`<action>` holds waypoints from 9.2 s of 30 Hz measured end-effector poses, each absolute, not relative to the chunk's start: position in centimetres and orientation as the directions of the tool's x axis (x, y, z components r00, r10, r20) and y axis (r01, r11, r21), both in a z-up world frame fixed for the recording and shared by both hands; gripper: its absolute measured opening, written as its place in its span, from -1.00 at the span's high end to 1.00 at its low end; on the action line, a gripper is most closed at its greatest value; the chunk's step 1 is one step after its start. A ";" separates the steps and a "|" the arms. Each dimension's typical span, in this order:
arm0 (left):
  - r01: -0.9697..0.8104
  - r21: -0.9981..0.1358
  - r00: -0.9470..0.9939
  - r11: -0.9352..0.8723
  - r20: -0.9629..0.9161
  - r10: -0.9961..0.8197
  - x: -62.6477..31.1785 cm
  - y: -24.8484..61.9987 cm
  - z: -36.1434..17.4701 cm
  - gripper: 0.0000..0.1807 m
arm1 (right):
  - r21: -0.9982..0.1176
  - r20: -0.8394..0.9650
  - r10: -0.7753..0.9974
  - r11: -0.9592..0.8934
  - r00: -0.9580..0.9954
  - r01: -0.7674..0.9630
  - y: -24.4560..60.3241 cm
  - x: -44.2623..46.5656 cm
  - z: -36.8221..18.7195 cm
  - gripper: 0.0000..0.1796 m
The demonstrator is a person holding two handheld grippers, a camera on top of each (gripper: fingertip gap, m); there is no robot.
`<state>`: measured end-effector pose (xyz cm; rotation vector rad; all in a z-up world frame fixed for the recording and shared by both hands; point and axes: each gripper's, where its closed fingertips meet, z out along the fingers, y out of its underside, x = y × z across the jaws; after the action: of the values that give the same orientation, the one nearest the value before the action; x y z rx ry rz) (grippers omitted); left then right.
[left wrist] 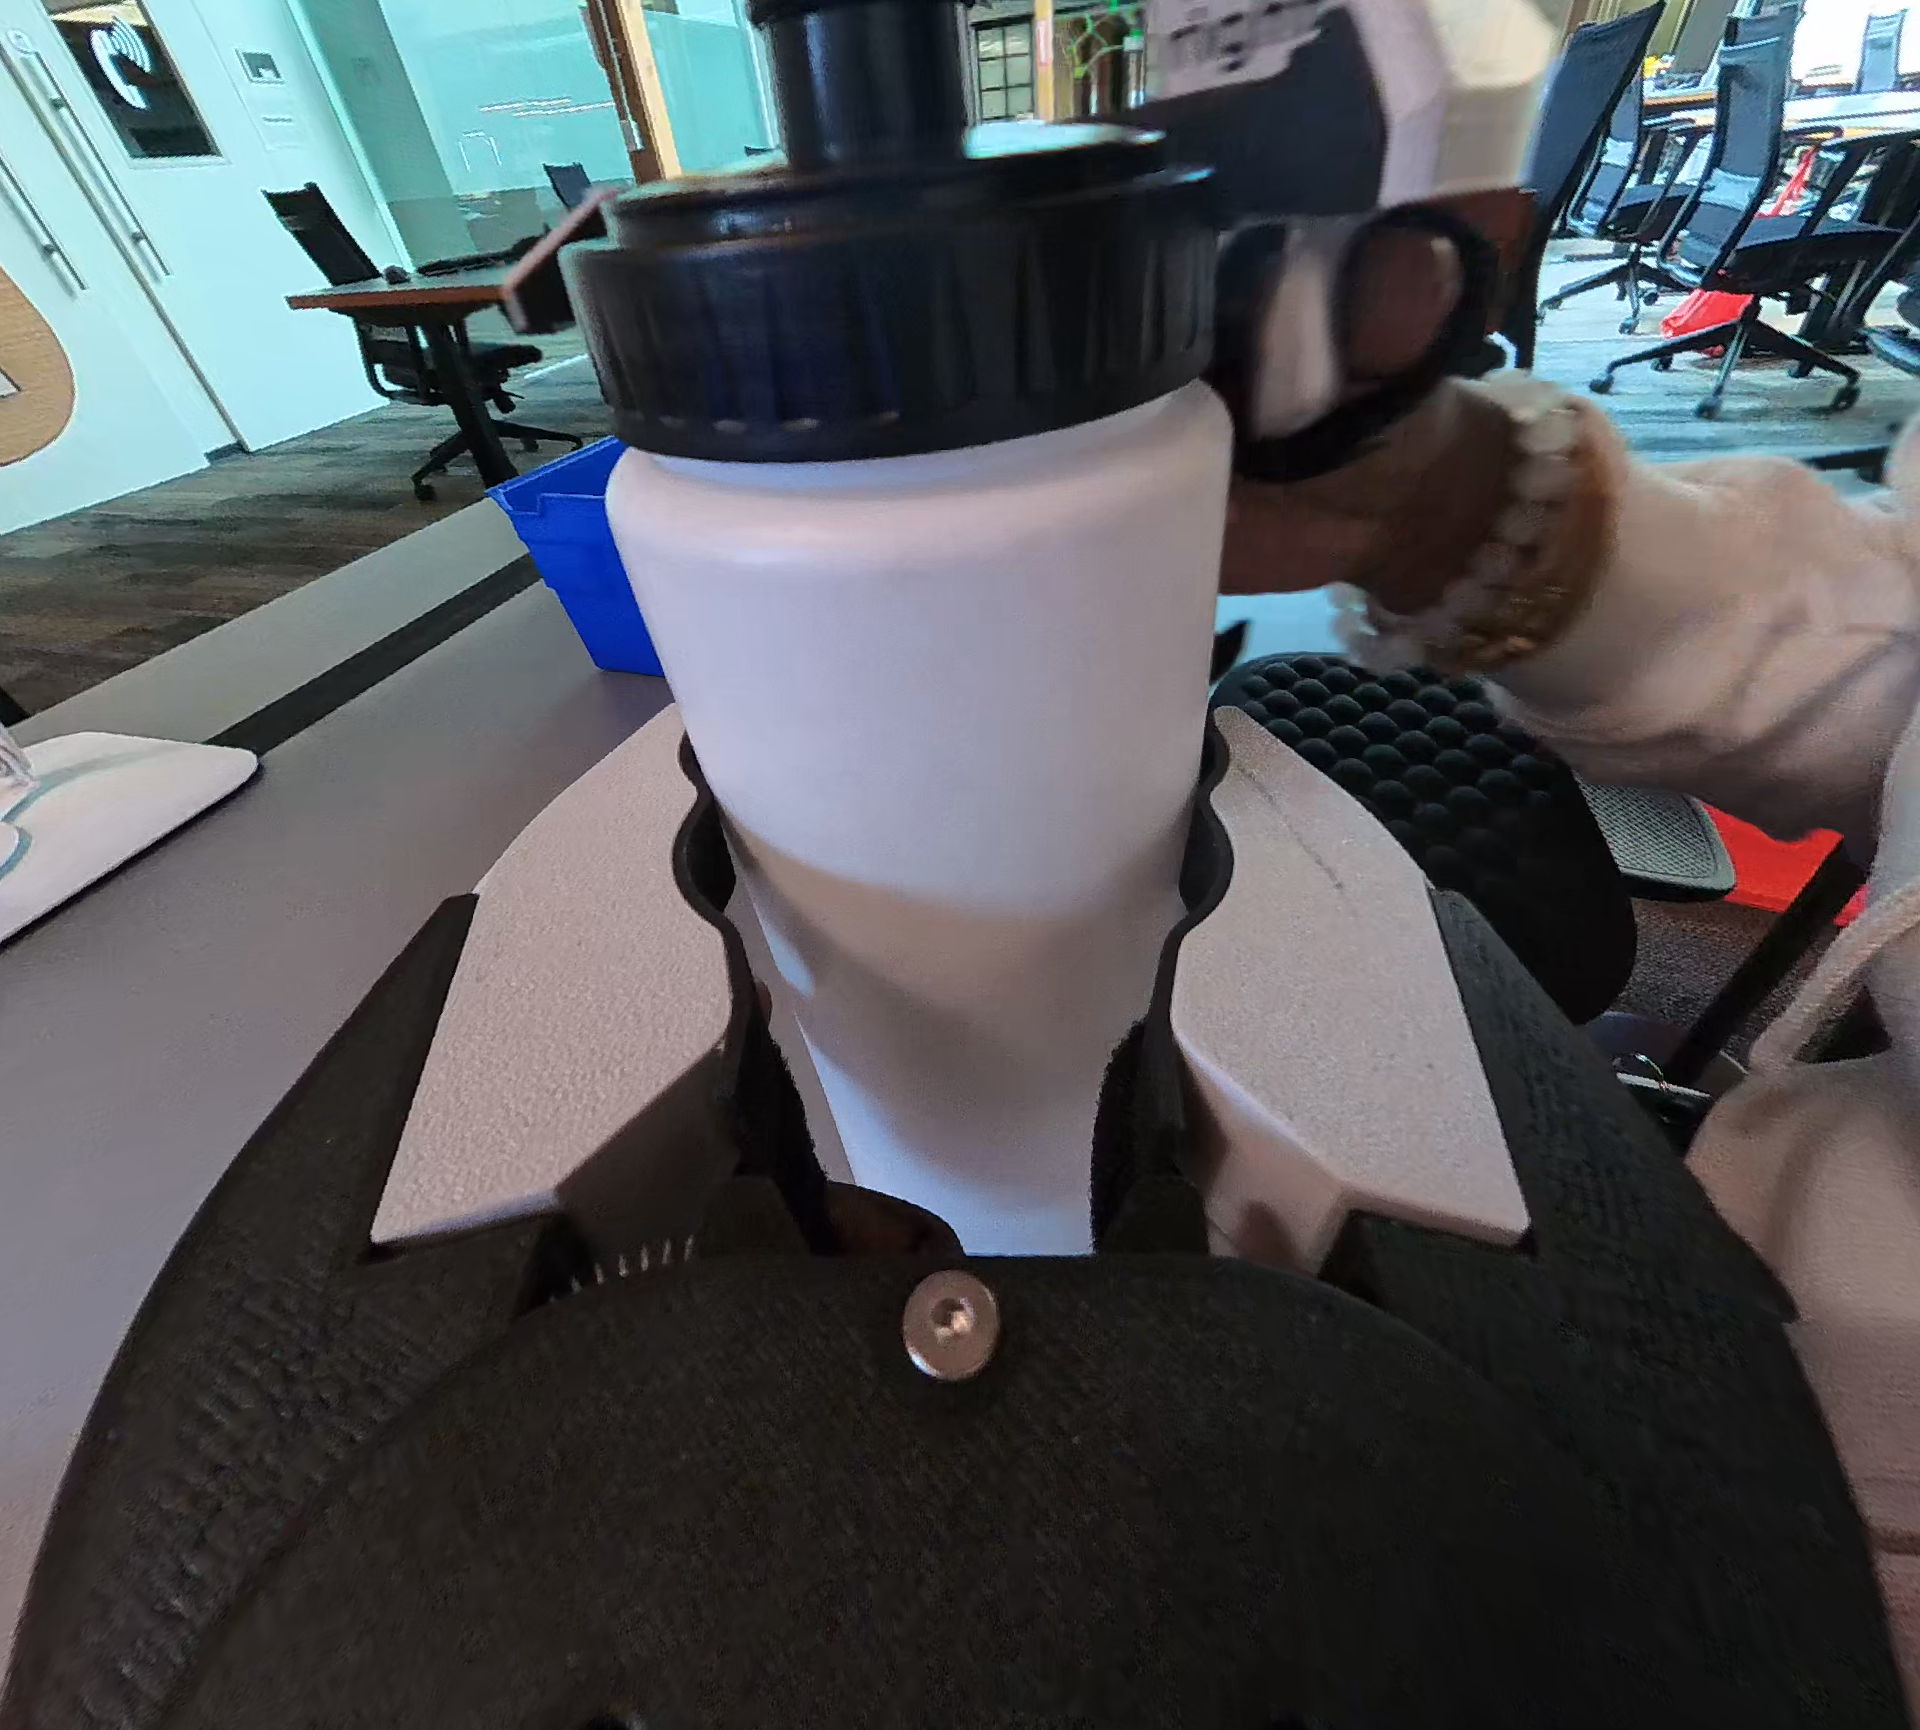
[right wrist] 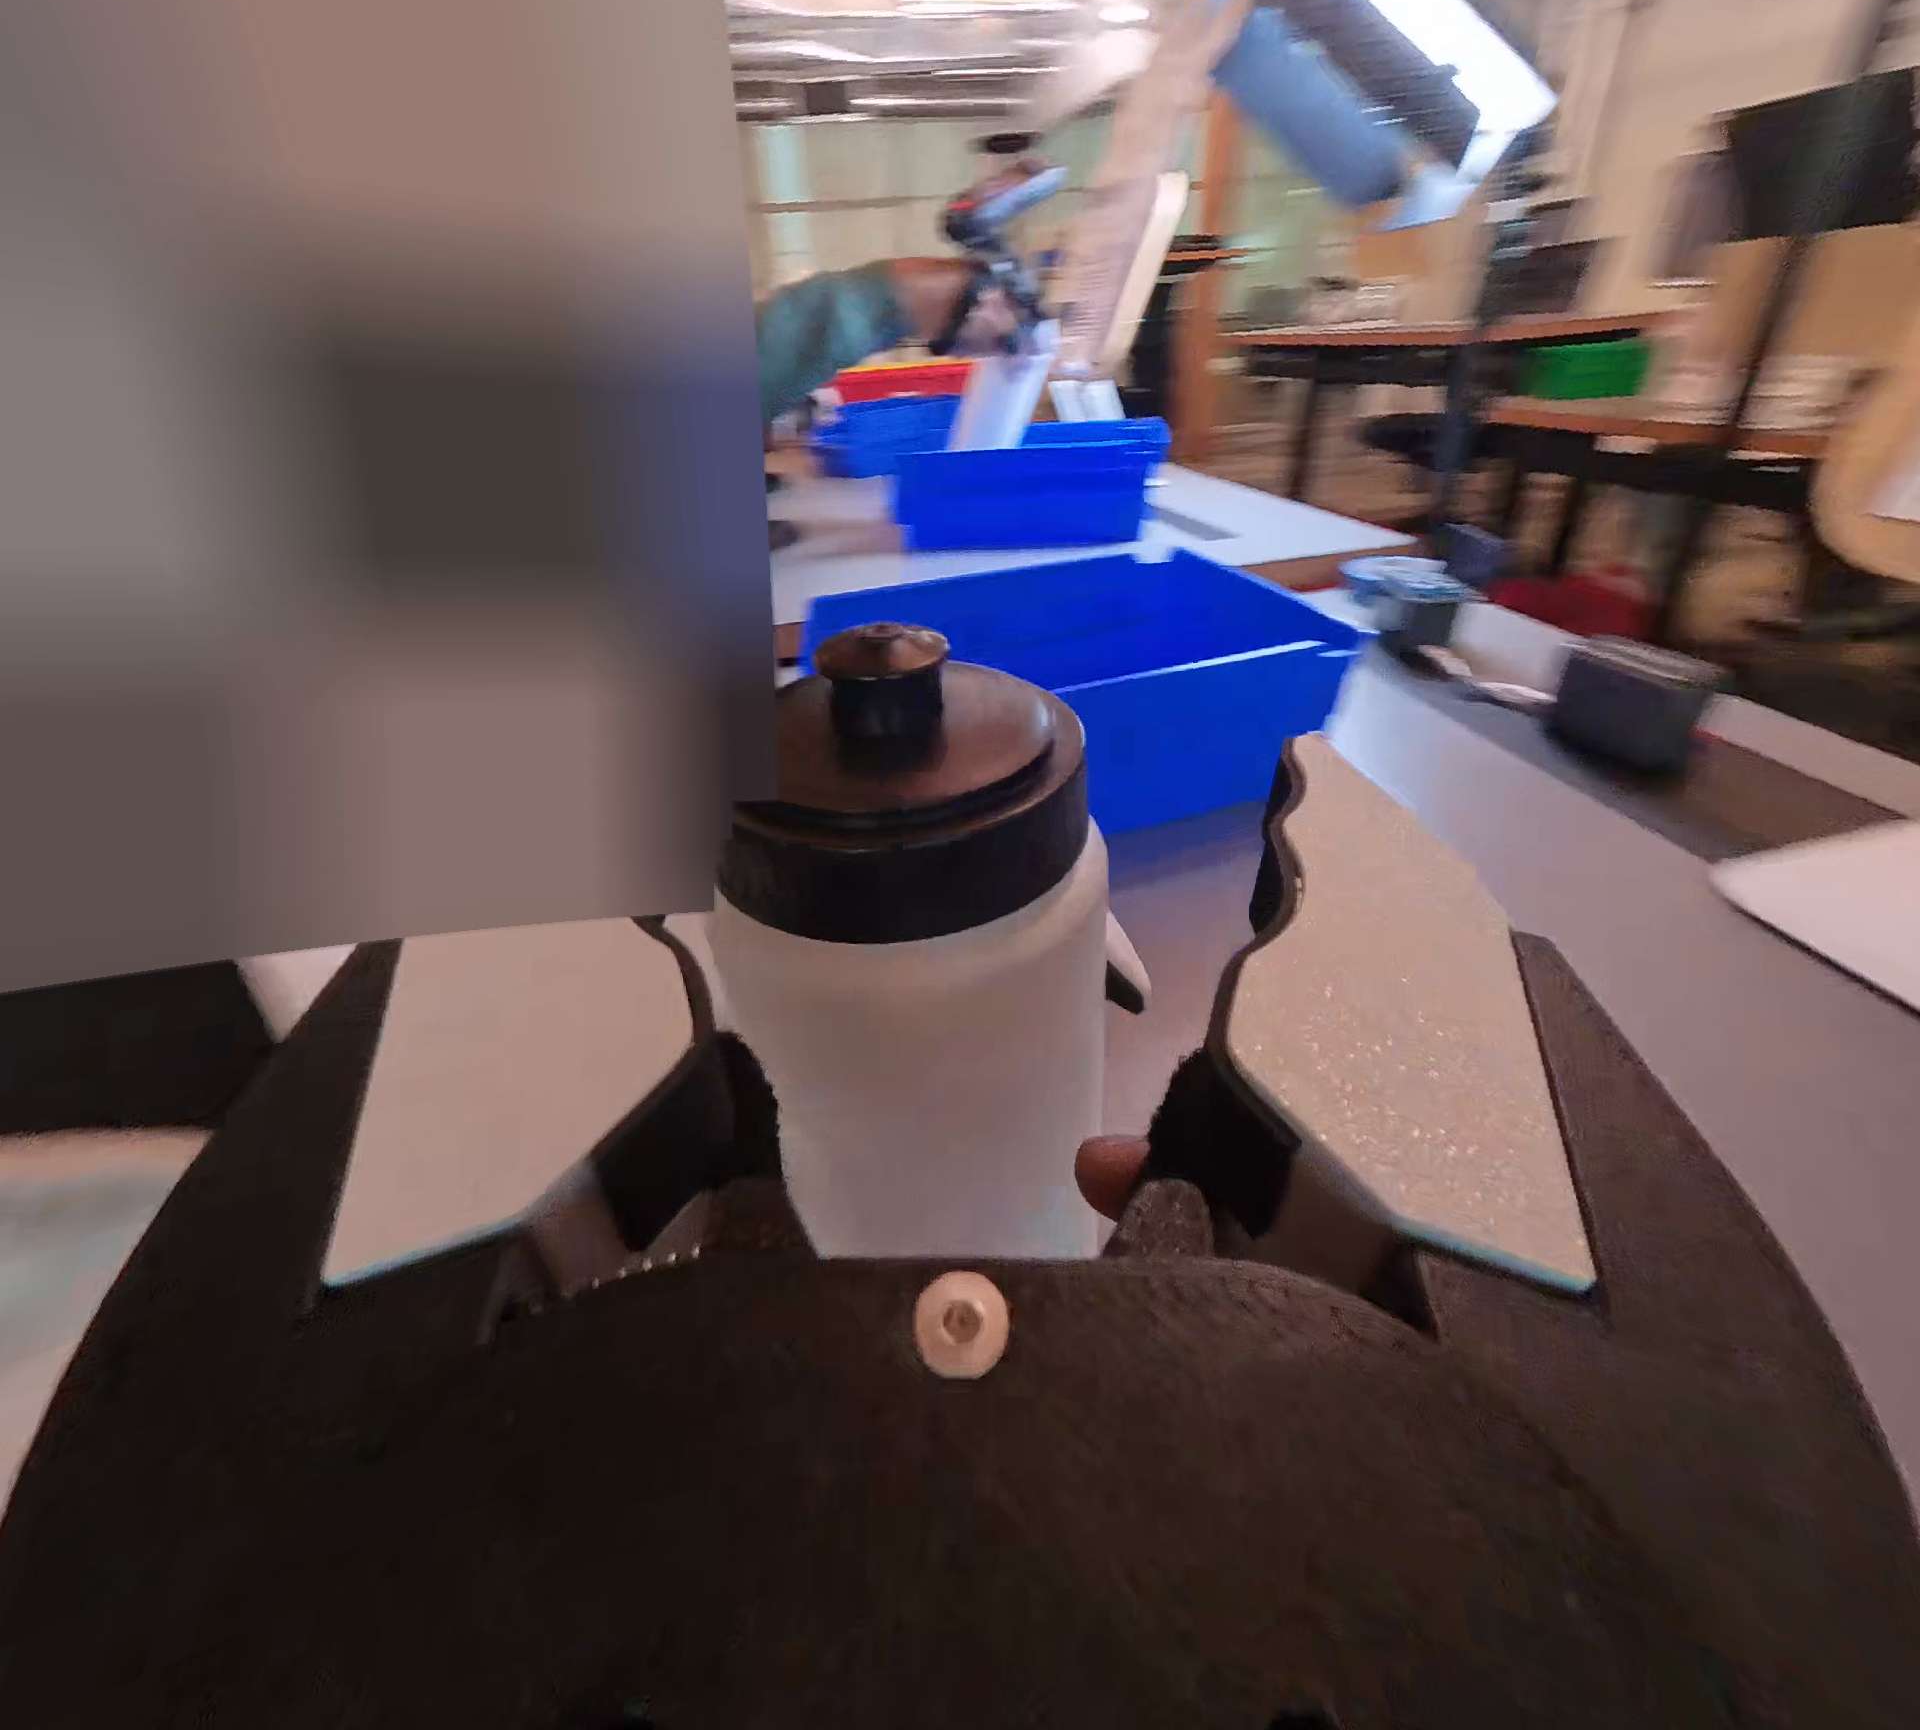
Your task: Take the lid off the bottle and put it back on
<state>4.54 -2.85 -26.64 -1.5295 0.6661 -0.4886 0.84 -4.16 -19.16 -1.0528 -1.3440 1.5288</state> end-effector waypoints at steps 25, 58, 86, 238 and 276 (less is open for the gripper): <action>-0.117 -0.993 0.730 0.005 -0.089 -0.678 4.6 -2.9 -26.6 0.04 | -0.997 -0.058 0.573 -0.074 -0.818 0.018 -6.8 1.4 -19.5 0.14; -0.116 -0.993 0.727 0.000 -0.085 -0.682 4.9 -2.9 -26.6 0.04 | -0.996 -0.043 0.656 -0.085 -0.753 -0.017 -6.4 1.6 -19.4 0.14; -0.115 -0.993 0.742 0.003 -0.088 -0.665 4.6 -2.7 -26.7 0.04 | -1.000 0.012 1.000 0.012 -0.010 0.012 -4.6 0.0 -19.5 0.13; 0.055 -0.985 0.811 0.164 -0.052 -0.583 0.0 -3.0 -23.0 0.07 | -0.453 0.474 0.572 0.810 -0.670 0.372 -6.0 6.2 -20.6 0.91; -0.175 -0.983 0.954 0.048 -0.182 -0.239 -3.8 -2.9 -23.8 0.22 | -0.842 0.210 0.897 -0.036 0.389 0.538 12.4 18.7 -32.6 0.57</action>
<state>-3.81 -2.87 -23.83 -1.5312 0.3336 -0.0498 18.66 12.42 -32.56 -1.7044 -1.2724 0.4764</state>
